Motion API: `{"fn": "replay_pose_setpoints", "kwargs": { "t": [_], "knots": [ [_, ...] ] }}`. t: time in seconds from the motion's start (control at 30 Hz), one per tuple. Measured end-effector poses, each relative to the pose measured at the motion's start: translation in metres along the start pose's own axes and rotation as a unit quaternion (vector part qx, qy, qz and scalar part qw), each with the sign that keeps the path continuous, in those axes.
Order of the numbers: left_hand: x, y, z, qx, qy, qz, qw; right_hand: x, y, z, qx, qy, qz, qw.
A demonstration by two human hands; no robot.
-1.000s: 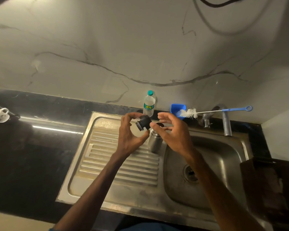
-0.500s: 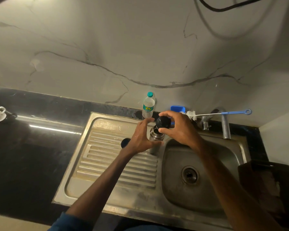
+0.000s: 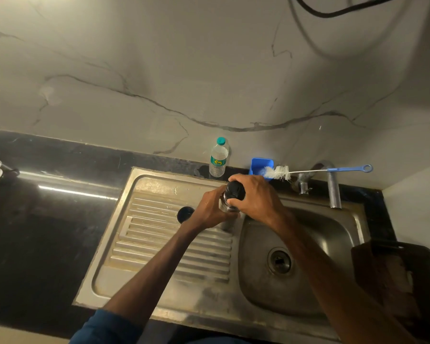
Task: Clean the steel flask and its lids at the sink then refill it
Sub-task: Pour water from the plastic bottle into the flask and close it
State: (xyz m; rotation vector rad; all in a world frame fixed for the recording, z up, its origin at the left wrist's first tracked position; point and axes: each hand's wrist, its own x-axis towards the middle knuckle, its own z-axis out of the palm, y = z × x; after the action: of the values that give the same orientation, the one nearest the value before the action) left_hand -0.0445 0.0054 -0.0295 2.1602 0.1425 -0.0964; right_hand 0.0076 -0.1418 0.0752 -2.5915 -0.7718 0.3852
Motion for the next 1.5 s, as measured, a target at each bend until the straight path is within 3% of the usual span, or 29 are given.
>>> {"fn": "replay_pose_setpoints", "kwargs": {
  "t": [0.2, 0.4, 0.57, 0.73, 0.87, 0.93, 1.03, 1.17, 1.27, 1.4, 1.5],
  "knots": [
    [0.000, -0.003, 0.000, 0.009, 0.003, 0.013, 1.000, -0.003, -0.003, 0.016, -0.033, 0.009, 0.042, 0.999],
    [0.001, -0.006, 0.002, 0.005, 0.003, 0.034, 0.999, 0.004, -0.003, 0.008, -0.042, -0.067, -0.030, 0.996],
    [0.002, -0.008, 0.002, 0.001, 0.003, 0.024, 1.000, 0.008, -0.004, 0.009, -0.147, -0.010, 0.018, 0.989],
    [0.004, -0.011, 0.003, 0.002, 0.004, 0.039, 0.999, 0.009, 0.000, 0.008, -0.101, -0.045, -0.057, 0.992],
    [0.003, -0.009, 0.004, -0.005, 0.002, 0.028, 1.000, 0.010, -0.005, 0.009, -0.184, 0.023, 0.034, 0.982],
    [0.003, -0.010, 0.003, -0.006, -0.002, 0.027, 1.000, 0.009, -0.003, 0.009, -0.155, 0.037, 0.023, 0.987],
    [0.004, -0.012, 0.003, 0.002, 0.008, 0.037, 0.999, 0.007, -0.001, 0.011, -0.142, -0.032, -0.058, 0.988],
    [0.005, -0.010, 0.003, 0.000, 0.000, 0.030, 1.000, 0.010, -0.003, 0.007, -0.158, 0.015, 0.012, 0.987],
    [0.004, -0.011, 0.004, 0.004, 0.003, 0.034, 0.999, 0.011, 0.003, 0.008, -0.131, -0.032, -0.051, 0.990],
    [0.005, -0.012, 0.004, 0.005, 0.000, 0.027, 1.000, 0.013, 0.002, 0.006, -0.133, 0.009, -0.013, 0.991],
    [0.004, -0.012, 0.003, 0.000, 0.002, 0.039, 0.999, 0.013, 0.003, 0.006, -0.100, -0.042, -0.049, 0.993]
  ]
}}
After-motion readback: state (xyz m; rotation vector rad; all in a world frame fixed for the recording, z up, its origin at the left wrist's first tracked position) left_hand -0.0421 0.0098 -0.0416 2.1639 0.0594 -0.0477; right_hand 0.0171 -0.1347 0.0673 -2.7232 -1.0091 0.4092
